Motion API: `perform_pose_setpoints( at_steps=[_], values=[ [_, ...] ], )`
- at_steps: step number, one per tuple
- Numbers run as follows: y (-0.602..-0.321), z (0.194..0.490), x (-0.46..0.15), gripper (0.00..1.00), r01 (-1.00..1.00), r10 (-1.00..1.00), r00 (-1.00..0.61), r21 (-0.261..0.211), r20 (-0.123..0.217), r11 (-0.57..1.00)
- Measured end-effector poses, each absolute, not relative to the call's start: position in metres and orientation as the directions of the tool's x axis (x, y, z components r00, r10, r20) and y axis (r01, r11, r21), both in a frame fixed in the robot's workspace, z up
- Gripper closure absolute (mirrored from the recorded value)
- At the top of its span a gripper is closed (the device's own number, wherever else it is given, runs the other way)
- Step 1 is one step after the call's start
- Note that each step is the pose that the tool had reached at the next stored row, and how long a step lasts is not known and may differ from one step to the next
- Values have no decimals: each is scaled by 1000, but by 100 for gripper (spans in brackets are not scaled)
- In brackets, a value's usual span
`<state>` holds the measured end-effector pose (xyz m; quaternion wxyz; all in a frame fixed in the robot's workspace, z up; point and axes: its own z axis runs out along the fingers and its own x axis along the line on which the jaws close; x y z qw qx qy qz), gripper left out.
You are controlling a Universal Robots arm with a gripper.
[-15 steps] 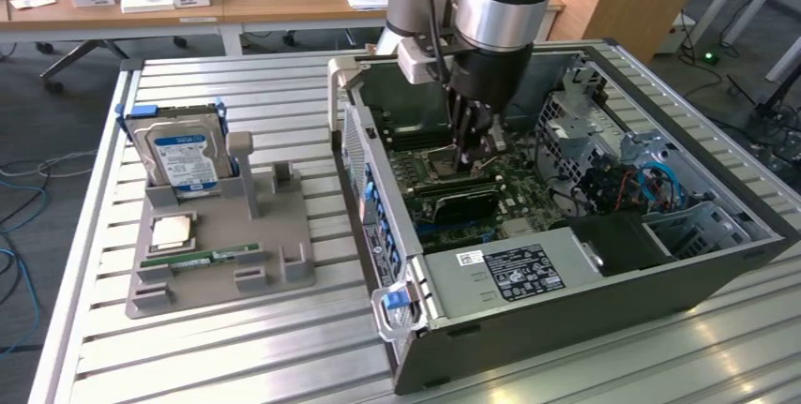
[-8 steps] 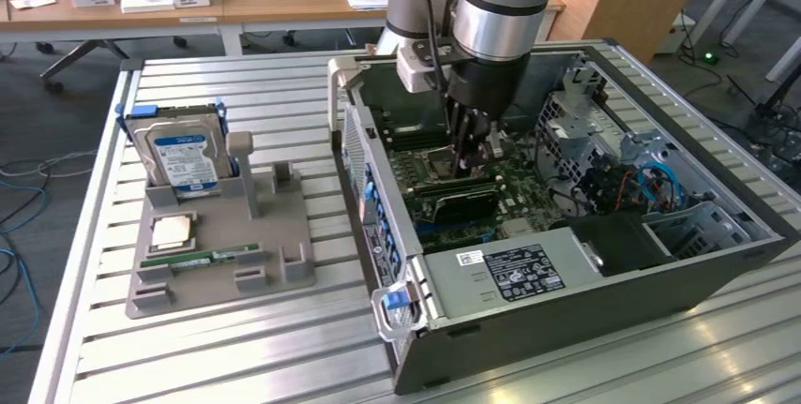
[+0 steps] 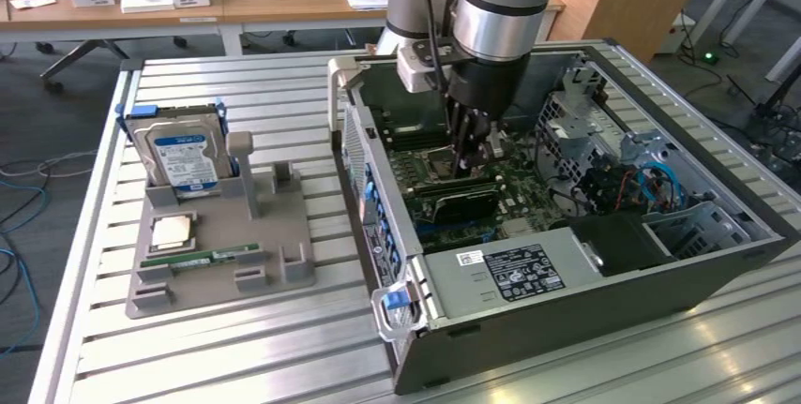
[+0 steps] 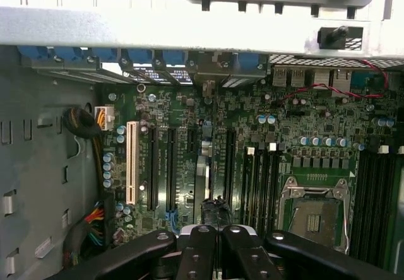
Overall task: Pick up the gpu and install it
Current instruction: 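Press down on the gpu until it lock into place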
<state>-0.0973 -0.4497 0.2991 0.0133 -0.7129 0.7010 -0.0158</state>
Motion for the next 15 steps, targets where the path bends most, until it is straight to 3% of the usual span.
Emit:
perform_pose_setpoints(
  at_steps=[15],
  values=[
    [-450, 299, -91, 89, -999, -1000, 17, -41, 4, -17]
  ],
)
